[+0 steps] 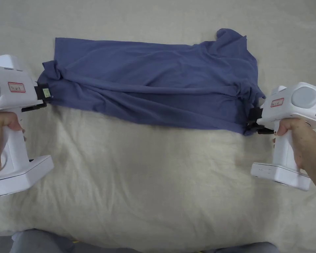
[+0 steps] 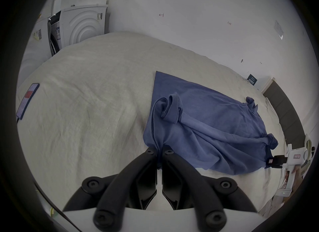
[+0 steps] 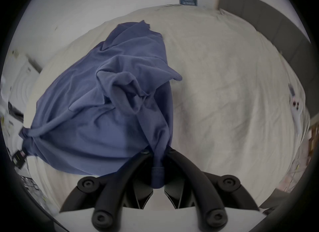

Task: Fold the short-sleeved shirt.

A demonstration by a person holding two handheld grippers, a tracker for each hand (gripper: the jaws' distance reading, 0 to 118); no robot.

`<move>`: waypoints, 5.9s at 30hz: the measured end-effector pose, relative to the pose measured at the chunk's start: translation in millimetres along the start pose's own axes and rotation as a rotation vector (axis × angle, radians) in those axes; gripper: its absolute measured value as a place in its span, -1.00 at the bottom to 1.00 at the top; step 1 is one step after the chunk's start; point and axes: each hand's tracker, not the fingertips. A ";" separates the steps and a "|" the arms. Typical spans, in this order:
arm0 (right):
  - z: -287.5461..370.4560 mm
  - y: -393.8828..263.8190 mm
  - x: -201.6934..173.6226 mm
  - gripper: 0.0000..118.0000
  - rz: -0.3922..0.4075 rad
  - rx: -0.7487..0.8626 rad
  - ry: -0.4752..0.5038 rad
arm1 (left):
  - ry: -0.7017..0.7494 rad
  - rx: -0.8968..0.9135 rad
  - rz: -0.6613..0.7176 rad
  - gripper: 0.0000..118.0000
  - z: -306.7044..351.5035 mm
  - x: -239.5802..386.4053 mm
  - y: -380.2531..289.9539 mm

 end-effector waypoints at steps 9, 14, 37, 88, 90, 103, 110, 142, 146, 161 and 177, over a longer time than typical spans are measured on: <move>80.5 1.8 19.8 -0.89 0.061 0.114 0.096 | -0.033 0.016 0.109 -1.00 33.1 -18.6 3.2; 136.5 -21.9 48.0 -0.90 0.052 0.179 0.168 | -0.038 0.064 0.103 -1.00 78.9 -37.9 -12.4; 111.1 -148.5 74.0 0.65 0.088 0.149 -0.008 | 0.078 -0.012 0.078 0.88 109.2 -61.5 -111.9; 162.2 -154.0 -37.8 -0.99 0.238 0.757 0.111 | -0.005 0.386 -0.278 -1.00 95.2 36.3 -69.6; 157.8 -148.7 -40.1 -0.99 0.234 0.751 0.112 | 0.003 0.375 -0.269 -1.00 85.2 32.7 -53.8; 131.0 -115.1 -55.8 -0.99 0.215 0.711 0.132 | 0.030 0.076 -0.118 0.91 -1.2 8.7 62.4; 121.8 -103.6 -57.2 -0.99 0.196 0.698 0.146 | 0.194 -0.092 -0.233 0.91 -54.5 8.0 87.4; 113.9 -84.1 -46.1 -0.99 0.207 0.658 0.111 | 0.145 -0.078 -0.273 -1.00 -54.1 16.5 91.6; 119.7 -53.4 -43.4 -0.99 0.224 0.645 0.106 | 0.129 0.020 -0.314 -1.00 -26.6 22.0 87.9; 36.9 105.4 -44.3 0.81 0.199 0.151 -0.005 | 0.117 0.142 -0.246 -1.00 7.3 20.8 64.8; -62.6 119.9 -9.1 0.06 0.101 -0.041 -0.091 | 0.139 0.123 -0.207 -1.00 -11.2 18.2 55.9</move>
